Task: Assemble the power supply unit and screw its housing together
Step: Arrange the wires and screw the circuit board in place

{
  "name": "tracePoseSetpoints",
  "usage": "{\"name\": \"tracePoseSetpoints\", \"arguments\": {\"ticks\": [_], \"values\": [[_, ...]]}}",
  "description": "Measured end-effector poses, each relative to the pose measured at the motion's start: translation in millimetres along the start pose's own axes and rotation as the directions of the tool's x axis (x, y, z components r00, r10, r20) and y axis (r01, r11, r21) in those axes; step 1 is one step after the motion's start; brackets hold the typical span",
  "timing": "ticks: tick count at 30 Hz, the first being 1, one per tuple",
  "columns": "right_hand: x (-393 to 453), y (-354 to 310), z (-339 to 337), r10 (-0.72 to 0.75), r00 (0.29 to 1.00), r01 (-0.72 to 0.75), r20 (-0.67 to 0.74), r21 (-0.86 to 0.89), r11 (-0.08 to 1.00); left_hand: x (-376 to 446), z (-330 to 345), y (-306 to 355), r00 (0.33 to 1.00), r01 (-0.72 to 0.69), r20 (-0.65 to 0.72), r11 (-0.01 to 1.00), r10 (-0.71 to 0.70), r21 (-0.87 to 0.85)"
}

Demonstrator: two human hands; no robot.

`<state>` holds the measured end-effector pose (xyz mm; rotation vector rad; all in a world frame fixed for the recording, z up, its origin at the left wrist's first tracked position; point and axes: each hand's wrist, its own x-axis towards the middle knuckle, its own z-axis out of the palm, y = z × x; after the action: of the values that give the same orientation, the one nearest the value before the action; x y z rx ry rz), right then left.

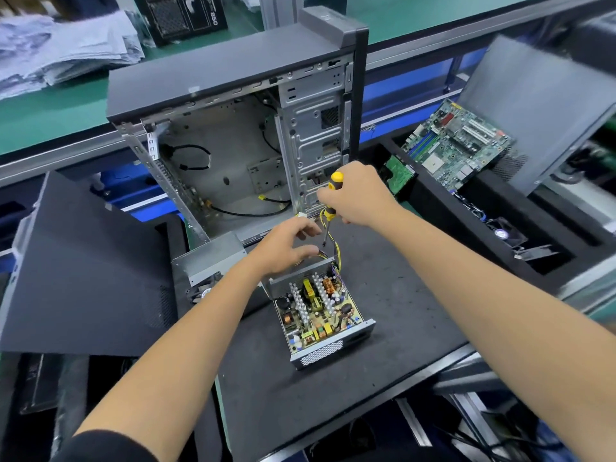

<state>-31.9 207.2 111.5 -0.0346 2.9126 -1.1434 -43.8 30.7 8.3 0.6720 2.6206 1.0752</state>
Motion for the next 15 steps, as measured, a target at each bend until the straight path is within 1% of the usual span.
{"name": "tracePoseSetpoints", "arguments": {"ticks": [3, 5, 7, 9, 12, 15], "values": [[2.6, 7.7, -6.8, 0.042, 0.999, -0.043, -0.034, -0.029, 0.999, 13.9, 1.0, -3.1, 0.997, -0.058, 0.064, 0.969, 0.044, 0.239], [3.0, 12.8, -9.1, 0.069, 0.996, -0.071, -0.048, -0.037, 0.997, 24.7, 3.8, -2.3, 0.983, -0.144, 0.163, 0.909, 0.086, 0.392], [3.8, 18.3, -9.2, 0.091, 0.995, -0.093, -0.051, -0.04, 0.995, 33.8, 8.7, -1.6, 0.957, -0.236, 0.268, 0.827, 0.108, 0.51], [5.0, 23.9, -7.8, 0.109, 0.993, -0.112, -0.047, -0.056, 0.992, 40.3, 14.0, -4.2, 0.932, -0.313, 0.34, 0.745, 0.122, 0.589], [7.0, 31.8, -4.5, 0.131, 0.991, -0.133, -0.027, -0.077, 0.988, 45.2, 19.7, -8.3, 0.912, -0.381, 0.382, 0.647, 0.147, 0.661], [7.8, 39.5, -0.4, 0.14, 0.99, -0.14, -0.01, -0.108, 0.984, 51.9, 21.9, -5.9, 0.89, -0.436, 0.417, 0.611, 0.184, 0.661]]}}
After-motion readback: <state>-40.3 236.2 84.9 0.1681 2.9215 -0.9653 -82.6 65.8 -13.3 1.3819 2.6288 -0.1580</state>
